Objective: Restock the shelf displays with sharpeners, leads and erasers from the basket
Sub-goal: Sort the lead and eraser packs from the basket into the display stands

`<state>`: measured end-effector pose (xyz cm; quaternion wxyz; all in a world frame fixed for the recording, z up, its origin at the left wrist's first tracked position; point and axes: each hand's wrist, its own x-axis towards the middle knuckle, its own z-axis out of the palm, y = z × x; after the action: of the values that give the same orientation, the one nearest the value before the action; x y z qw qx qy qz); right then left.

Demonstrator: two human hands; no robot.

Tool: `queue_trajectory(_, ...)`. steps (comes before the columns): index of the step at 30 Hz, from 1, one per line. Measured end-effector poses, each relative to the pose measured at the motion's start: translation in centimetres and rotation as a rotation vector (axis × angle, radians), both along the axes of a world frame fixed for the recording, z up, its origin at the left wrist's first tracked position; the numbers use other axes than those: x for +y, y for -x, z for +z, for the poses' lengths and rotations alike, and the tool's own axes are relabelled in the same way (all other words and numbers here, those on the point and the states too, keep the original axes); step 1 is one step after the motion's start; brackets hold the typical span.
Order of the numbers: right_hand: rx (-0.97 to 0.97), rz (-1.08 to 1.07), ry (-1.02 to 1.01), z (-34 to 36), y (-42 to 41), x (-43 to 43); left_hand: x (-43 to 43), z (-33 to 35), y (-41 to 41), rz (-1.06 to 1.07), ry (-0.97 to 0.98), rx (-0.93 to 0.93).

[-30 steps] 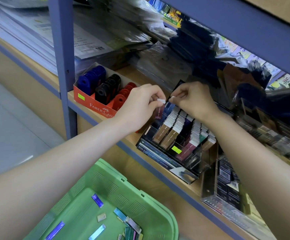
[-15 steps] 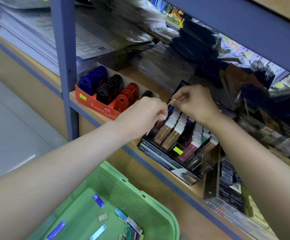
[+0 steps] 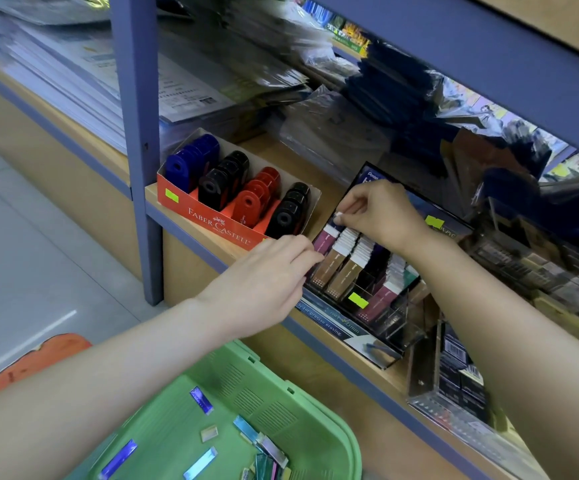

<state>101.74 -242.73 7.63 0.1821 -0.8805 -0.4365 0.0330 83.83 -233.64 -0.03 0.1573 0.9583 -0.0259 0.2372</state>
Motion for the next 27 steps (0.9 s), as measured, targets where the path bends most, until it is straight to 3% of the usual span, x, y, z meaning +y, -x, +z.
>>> queue_trajectory(14,-0.144,-0.046,0.085,0.5,1.7,-0.4,-0.4,-0.1,0.5,0.05,-0.049,0.089)
queue_trajectory(21,-0.445,0.071,-0.157,0.3,8.5,-5.5,-0.1,-0.9,6.0,0.224,-0.147,-0.053)
queue_trajectory(24,-0.485,0.18,-0.117,-2.7,11.5,-7.7,-0.1,-3.9,10.0,0.291,-0.114,0.025)
queue_trajectory(27,-0.388,0.281,-0.016,-8.2,13.7,-9.4,-0.3,-7.7,13.7,0.37,-0.035,0.187)
